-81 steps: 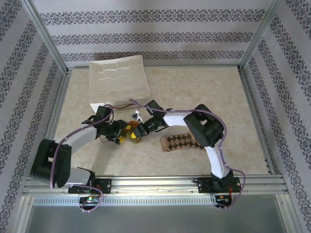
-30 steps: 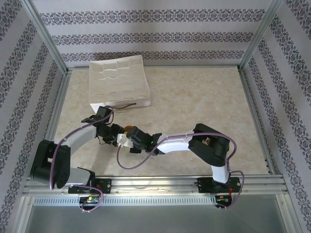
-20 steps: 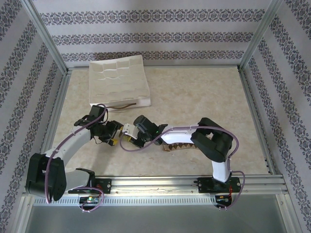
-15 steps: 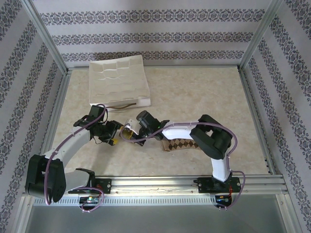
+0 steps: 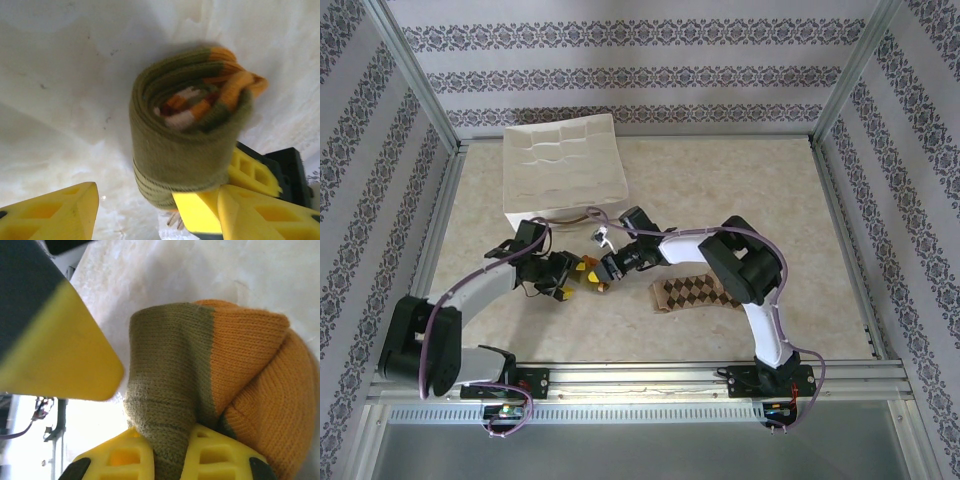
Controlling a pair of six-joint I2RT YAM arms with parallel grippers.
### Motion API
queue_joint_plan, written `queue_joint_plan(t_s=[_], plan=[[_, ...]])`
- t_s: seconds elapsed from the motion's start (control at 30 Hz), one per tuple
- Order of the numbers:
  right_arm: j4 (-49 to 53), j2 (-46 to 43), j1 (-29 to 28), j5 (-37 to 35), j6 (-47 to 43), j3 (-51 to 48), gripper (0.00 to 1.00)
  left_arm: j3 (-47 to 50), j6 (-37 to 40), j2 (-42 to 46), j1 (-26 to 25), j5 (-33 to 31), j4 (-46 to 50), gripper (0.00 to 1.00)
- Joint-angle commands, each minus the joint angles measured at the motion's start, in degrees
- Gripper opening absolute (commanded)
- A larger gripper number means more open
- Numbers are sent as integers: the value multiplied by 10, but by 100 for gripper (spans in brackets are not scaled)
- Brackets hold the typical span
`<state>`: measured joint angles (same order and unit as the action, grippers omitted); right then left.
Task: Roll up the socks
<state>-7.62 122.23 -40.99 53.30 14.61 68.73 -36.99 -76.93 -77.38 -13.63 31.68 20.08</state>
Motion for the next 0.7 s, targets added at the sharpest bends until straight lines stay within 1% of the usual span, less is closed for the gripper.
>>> queue_joint_plan(t_s=[0.0, 0.1, 0.17, 0.27, 0.3, 0.33, 0.37, 0.4, 0.43, 0.47, 0.5, 0.53, 0.57, 0.6, 0.67], plan=[[93, 62, 7, -7, 62, -26, 0, -8, -1, -39, -21, -1, -44, 63], [93, 75, 14, 4, 88, -24, 0, -24, 14, -79, -37, -13, -51, 61], [94, 75, 16, 3, 92, -23, 3, -29, 28, -106, -43, -19, -39, 56], [90, 34, 13, -28, 62, -37, 17, -20, 40, -124, -45, -38, 7, 43], [81, 8, 8, -48, 46, -50, 23, -9, 37, -121, -45, -44, 14, 36], [77, -23, 1, -78, 22, -62, 29, 4, 32, -115, -45, -47, 15, 31], [72, -54, -5, -108, -1, -76, 32, 13, 29, -110, -45, -48, 18, 27], [59, -94, -16, -158, -29, -97, 37, 21, 25, -105, -45, -48, 23, 23], [46, -142, -32, -227, -60, -122, 41, 25, 23, -99, -45, -49, 30, 20], [29, -185, -52, -302, -97, -149, 43, 27, 23, -94, -45, -50, 35, 19], [-11, -234, -79, -377, -144, -187, 48, 29, 23, -87, -45, -49, 39, 19], [-55, -267, -103, -433, -190, -223, 54, 29, 23, -81, -45, -49, 45, 19], [-82, -289, -123, -475, -221, -242, 59, 27, 24, -77, -44, -48, 51, 19], [-94, -302, -139, -508, -248, -250, 62, 26, 26, -72, -45, -49, 57, 19], [-65, -298, -168, -553, -289, -235, 64, 21, 26, -66, -44, -47, 67, 19]])
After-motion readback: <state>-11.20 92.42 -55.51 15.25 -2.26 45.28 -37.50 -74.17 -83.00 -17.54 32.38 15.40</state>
